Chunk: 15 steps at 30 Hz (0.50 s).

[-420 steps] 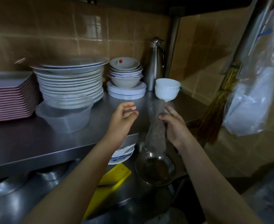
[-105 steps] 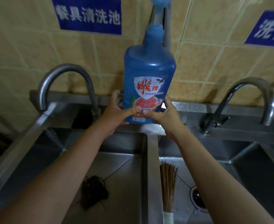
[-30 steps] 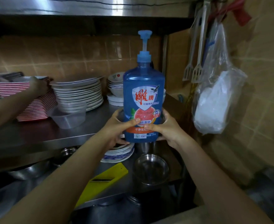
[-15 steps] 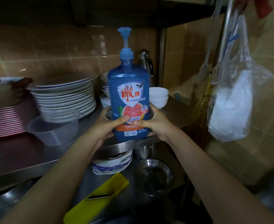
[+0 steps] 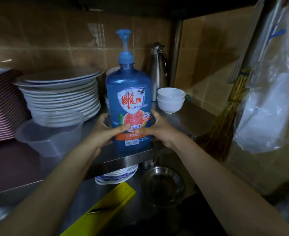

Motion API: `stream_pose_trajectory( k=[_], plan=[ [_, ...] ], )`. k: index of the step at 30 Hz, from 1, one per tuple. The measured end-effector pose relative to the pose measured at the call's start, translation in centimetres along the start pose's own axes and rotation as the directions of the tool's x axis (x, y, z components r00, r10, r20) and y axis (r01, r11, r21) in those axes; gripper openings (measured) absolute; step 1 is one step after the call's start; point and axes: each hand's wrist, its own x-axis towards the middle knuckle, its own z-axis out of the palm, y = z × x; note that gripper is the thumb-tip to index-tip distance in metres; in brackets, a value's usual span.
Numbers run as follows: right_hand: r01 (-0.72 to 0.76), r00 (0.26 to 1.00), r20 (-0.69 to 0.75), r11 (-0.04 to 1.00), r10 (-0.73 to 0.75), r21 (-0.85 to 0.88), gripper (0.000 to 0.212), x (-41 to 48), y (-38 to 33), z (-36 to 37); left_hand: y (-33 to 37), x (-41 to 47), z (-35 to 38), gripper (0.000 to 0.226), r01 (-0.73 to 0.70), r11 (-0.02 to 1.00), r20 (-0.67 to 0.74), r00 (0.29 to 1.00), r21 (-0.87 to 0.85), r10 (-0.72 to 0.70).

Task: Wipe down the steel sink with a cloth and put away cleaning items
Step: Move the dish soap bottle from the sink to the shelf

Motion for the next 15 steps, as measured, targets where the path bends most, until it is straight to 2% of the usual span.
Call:
stream_pose_trajectory(
  k=[6,10,15],
  plan=[
    [0.015,1.000,-0.005,0.997,-0.016,-0.079,0.077,0.3,1.2,-0.2,-1.4,0.2,0.5,0.067,-0.058,0.997,-0.077,0.996,-0.046,0.054],
    [0.007,1.000,-0.020,0.992,-0.009,-0.130,0.097,0.6,1.4,-0.5,-1.9,0.7,0.4,0.071,-0.097,0.992,-0.064,0.993,0.077,0.102],
    [-0.013,1.000,0.022,0.983,0.018,-0.184,0.101,1.0,1.3,-0.9,-1.7,1.2,-0.6,0.076,-0.078,0.974,0.041,0.997,0.214,0.071]
  ],
)
